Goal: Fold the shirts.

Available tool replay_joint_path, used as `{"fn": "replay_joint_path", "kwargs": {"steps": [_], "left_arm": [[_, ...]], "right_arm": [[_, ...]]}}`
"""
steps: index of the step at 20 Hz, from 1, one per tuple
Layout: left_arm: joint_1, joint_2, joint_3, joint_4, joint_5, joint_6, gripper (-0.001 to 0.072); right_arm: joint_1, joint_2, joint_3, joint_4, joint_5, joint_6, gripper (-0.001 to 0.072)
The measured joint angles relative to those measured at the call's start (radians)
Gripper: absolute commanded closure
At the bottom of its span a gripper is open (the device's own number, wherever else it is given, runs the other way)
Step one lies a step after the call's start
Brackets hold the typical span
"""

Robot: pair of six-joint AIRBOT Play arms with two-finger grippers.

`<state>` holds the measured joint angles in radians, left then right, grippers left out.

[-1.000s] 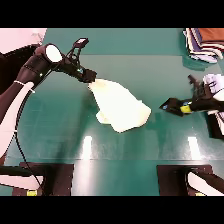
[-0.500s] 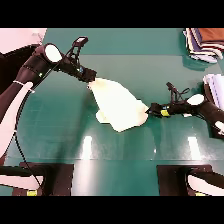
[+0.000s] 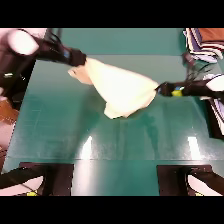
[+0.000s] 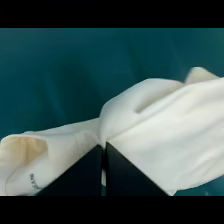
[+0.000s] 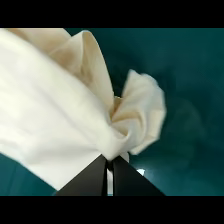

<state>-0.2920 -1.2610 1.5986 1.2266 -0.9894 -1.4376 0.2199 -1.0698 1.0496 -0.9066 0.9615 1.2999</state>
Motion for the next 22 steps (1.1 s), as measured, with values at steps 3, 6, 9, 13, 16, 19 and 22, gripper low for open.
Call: {"fn": "replay_joint_path", "kwargs": {"steps": [3,6,9,13,16,19,22], "left_arm": [[0.0,0.156,0.077,0.001,0.018,-0.002,0.0682],[0.0,0.279,0.152,-0.003,0.022,-0.003,0.0682],[0.0,0.354,0.216,-0.009,0.009,-0.004,0.0682],[0.0,0.365,0.251,-0.012,-0.072,-0.001,0.0682],[0.0,0.291,0.258,0.016,-0.201,0.008,0.0681],[0.001,0.138,0.24,0.032,-0.371,0.018,0.0681],[0.002,-0.026,0.152,0.041,-0.423,0.035,0.068]], "right_arm": [[-0.027,0.13,0.124,-0.022,0.039,0.0,0.0696],[-0.04,0.235,0.243,-0.054,0.079,0.01,0.0696],[-0.045,0.296,0.346,-0.108,0.125,0.045,0.0696],[-0.047,0.284,0.465,-0.167,0.222,0.106,0.0696],[-0.027,0.177,0.528,-0.193,0.323,0.168,0.0696],[0.032,-0.001,0.553,-0.205,0.424,0.212,0.0696],[0.1,-0.236,0.563,-0.201,0.473,0.216,0.0696]]}}
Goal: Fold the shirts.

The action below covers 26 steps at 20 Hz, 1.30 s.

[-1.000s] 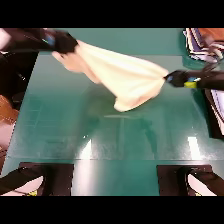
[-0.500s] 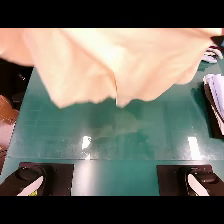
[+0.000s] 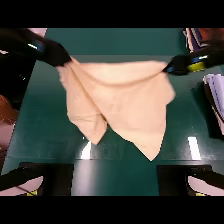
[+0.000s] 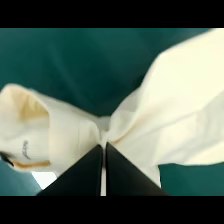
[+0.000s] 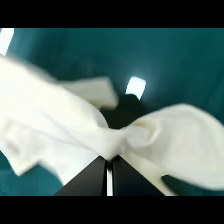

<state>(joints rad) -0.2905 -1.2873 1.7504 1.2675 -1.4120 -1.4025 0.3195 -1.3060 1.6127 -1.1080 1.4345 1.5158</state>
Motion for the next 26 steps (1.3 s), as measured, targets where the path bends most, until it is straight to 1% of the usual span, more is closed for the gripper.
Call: {"fn": "replay_joint_path", "kwargs": {"steps": [3,6,7,8,9,10,11,13,15,18,22,26], "left_arm": [[0.0,-0.166,-0.097,0.035,0.049,0.026,0.068],[0.012,-0.282,-0.138,0.094,0.123,0.033,0.0678],[0.024,-0.306,-0.145,0.109,0.15,0.031,0.057],[0.036,-0.322,-0.147,0.116,0.178,0.023,0.0256],[0.051,-0.334,-0.147,0.121,0.2,0.013,0.0138],[0.066,-0.343,-0.143,0.123,0.215,0.0,0.0163],[0.079,-0.349,-0.137,0.128,0.225,-0.009,0.0164],[0.105,-0.354,-0.116,0.125,0.211,-0.027,0.0163],[0.132,-0.342,-0.102,0.119,0.162,-0.04,0.0163],[0.184,-0.29,-0.126,0.119,0.093,-0.049,0.0163],[0.23,-0.177,-0.304,0.116,0.058,-0.055,0.0163],[0.244,-0.096,-0.525,0.102,0.097,-0.055,0.0163]], "right_arm": [[0.025,-0.196,0.003,0.004,-0.033,-0.018,0.0696],[0.005,-0.308,0.006,0.006,-0.109,-0.028,0.0695],[-0.011,-0.329,0.009,0.006,-0.141,-0.034,0.0695],[-0.029,-0.344,0.018,0.006,-0.163,-0.039,0.0694],[-0.043,-0.354,0.03,0.008,-0.181,-0.046,0.0653],[-0.058,-0.361,0.046,0.009,-0.193,-0.052,0.041],[-0.074,-0.367,0.065,0.008,-0.206,-0.056,0.0288],[-0.1,-0.373,0.108,0.01,-0.201,-0.061,0.0294],[-0.126,-0.364,0.136,0.014,-0.16,-0.071,0.0297],[-0.166,-0.294,0.097,0.015,-0.103,-0.091,0.0296],[-0.218,-0.127,-0.078,0.015,-0.071,-0.109,0.0296],[-0.251,0.017,-0.242,0.016,-0.072,-0.116,0.0296]]}}
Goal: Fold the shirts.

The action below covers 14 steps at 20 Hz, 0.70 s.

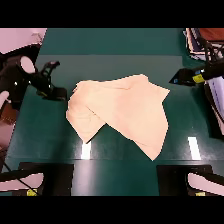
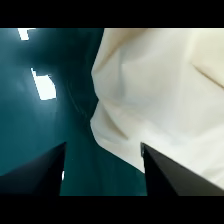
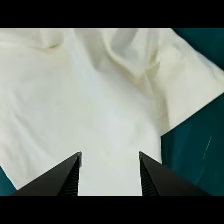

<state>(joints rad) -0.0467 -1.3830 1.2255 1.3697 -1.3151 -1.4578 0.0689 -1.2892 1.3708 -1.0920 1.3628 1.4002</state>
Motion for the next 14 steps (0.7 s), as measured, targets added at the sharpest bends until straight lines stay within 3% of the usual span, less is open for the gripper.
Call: {"fn": "replay_joint_path", "kwargs": {"steps": [8,10,11,14], "left_arm": [[0.004,0.029,-0.238,-0.099,0.204,0.016,0.0174],[0.004,0.03,-0.256,-0.11,0.236,0.016,0.0636],[0.004,0.031,-0.261,-0.113,0.249,0.017,0.068],[0.004,0.032,-0.268,-0.117,0.268,0.02,0.0681]], "right_arm": [[-0.016,0.164,-0.238,-0.001,-0.01,-0.003,0.0296],[-0.016,0.182,-0.285,-0.003,-0.01,-0.003,0.0297],[-0.016,0.186,-0.307,-0.003,-0.008,-0.003,0.03],[-0.016,0.195,-0.377,-0.012,0.009,0.009,0.03]]}}
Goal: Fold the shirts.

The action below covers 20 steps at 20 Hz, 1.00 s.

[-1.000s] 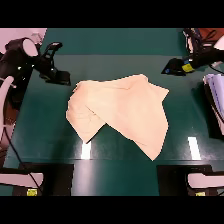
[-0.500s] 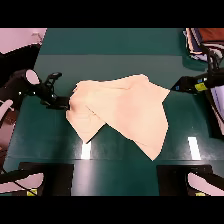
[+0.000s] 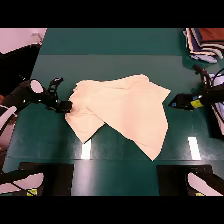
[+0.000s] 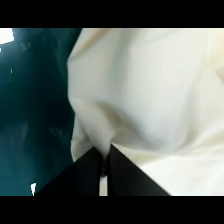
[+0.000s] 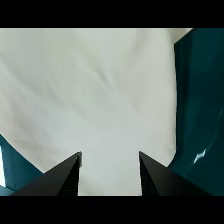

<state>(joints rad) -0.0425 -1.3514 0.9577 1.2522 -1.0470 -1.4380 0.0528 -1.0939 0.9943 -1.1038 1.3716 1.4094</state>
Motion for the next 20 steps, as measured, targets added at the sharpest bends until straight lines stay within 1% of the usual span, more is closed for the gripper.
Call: {"fn": "replay_joint_path", "kwargs": {"steps": [2,3,4,5,6,7,8,10,11,12,14,15,18,19,20], "left_arm": [[0.0,0.009,0.002,0.0,0.002,0.0,0.0681],[0.0,0.018,0.004,-0.001,0.006,0.0,0.0681],[0.0,0.029,0.006,-0.001,0.008,-0.001,0.0681],[0.0,0.04,0.007,-0.001,0.01,-0.001,0.0681],[0.0,0.051,0.009,-0.001,0.016,-0.001,0.0681],[0.0,0.059,0.01,-0.001,0.016,-0.001,0.0681],[0.0,0.065,0.01,-0.001,0.019,-0.001,0.0681],[0.0,0.072,0.011,0.0,0.021,-0.001,0.0681],[0.0,0.075,0.011,0.0,0.021,-0.001,0.0681],[0.0,0.076,0.011,0.0,0.021,-0.001,0.0681],[0.0,0.078,0.011,0.0,0.018,-0.002,0.0681],[0.0,0.079,0.011,0.0,0.017,-0.002,0.0681],[0.0,0.08,0.011,0.0,0.014,-0.002,0.0681],[0.0,0.082,0.011,0.0,0.01,-0.002,0.0681],[0.0,0.086,0.011,0.002,0.003,-0.002,0.0681]], "right_arm": [[0.0,0.003,-0.052,-0.018,0.024,0.02,0.0291],[0.0,0.006,-0.082,-0.03,0.037,0.028,0.0159],[0.0,0.013,-0.117,-0.039,0.05,0.035,0.0113],[0.0,0.021,-0.154,-0.048,0.058,0.042,0.0118],[0.0,0.028,-0.189,-0.055,0.06,0.048,0.0161],[0.0,0.033,-0.224,-0.059,0.06,0.056,0.0189],[0.0,0.034,-0.26,-0.062,0.056,0.066,0.019],[0.0,0.027,-0.315,-0.06,0.02,0.074,0.0242],[0.0,0.019,-0.335,-0.051,-0.005,0.079,0.0243],[0.0,0.011,-0.346,-0.037,-0.031,0.081,0.0264],[0.0,-0.011,-0.354,-0.017,-0.083,0.085,0.0272],[0.0,-0.026,-0.351,-0.009,-0.103,0.085,0.0291],[0.0,-0.074,-0.325,0.002,-0.15,0.088,0.0627],[0.0,-0.09,-0.311,0.005,-0.161,0.084,0.0694],[0.0,-0.102,-0.294,0.005,-0.171,0.076,0.0694]]}}
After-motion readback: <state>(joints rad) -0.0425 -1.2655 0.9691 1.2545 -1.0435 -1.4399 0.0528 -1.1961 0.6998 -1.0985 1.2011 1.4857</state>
